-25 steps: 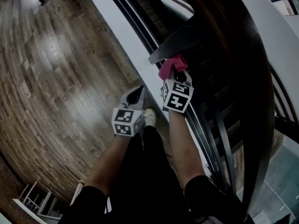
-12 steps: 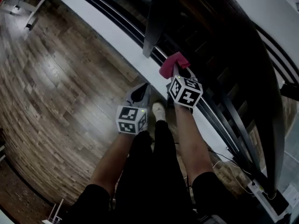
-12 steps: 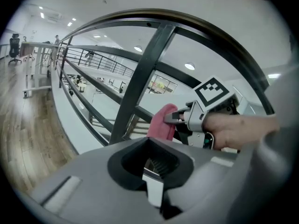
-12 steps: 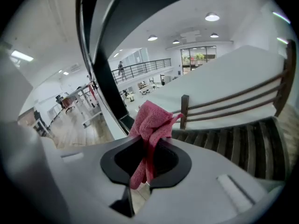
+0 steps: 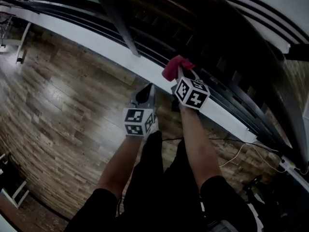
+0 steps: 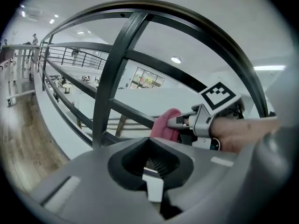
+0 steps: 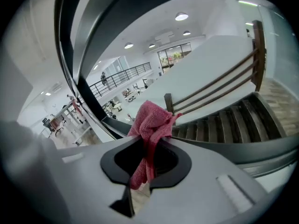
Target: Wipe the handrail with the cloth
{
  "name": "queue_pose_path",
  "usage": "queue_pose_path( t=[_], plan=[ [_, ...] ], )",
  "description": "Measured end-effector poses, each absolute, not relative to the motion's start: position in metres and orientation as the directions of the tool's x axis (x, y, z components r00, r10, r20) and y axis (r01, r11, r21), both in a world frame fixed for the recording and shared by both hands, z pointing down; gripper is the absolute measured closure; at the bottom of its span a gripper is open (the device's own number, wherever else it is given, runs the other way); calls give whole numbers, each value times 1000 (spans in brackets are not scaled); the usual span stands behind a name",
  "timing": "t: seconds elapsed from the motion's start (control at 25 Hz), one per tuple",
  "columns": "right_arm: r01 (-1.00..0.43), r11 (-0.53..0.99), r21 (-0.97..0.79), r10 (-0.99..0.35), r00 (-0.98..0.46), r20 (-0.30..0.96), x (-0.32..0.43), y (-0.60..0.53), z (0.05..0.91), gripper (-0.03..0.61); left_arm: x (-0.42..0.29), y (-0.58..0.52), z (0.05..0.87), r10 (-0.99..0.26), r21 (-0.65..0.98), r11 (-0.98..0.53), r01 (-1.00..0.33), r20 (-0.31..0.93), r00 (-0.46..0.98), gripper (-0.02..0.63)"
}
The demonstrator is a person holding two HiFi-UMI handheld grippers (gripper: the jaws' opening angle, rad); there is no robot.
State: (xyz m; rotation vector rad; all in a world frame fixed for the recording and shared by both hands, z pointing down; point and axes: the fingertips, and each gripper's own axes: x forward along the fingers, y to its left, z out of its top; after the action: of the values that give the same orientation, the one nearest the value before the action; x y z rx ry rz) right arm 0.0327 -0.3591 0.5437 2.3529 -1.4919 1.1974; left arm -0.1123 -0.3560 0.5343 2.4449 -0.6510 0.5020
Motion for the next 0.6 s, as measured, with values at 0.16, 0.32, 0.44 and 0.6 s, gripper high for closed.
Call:
queue_pose_path(
  t=[0.16,0.32,0.44,0.6],
  plan=[
    [-728,-561,-395,-735,219,642,46,-335,545,537,-97,-340,532,-289,414,-763,-496,468,835,614],
    [-673,-601,-431,-729,240,641,59,-312,547,537,-87,-321,535,-258,407,-782,-472,478,840,614],
    [-663,-616,-425,-717,249,651,67,-295,546,537,-80,-311,537,-251,395,-790,-469,489,835,614],
    [-647,-621,-442,-717,242,654,82,-272,548,537,-69,-293,537,-248,379,-801,-463,494,833,614]
  ],
)
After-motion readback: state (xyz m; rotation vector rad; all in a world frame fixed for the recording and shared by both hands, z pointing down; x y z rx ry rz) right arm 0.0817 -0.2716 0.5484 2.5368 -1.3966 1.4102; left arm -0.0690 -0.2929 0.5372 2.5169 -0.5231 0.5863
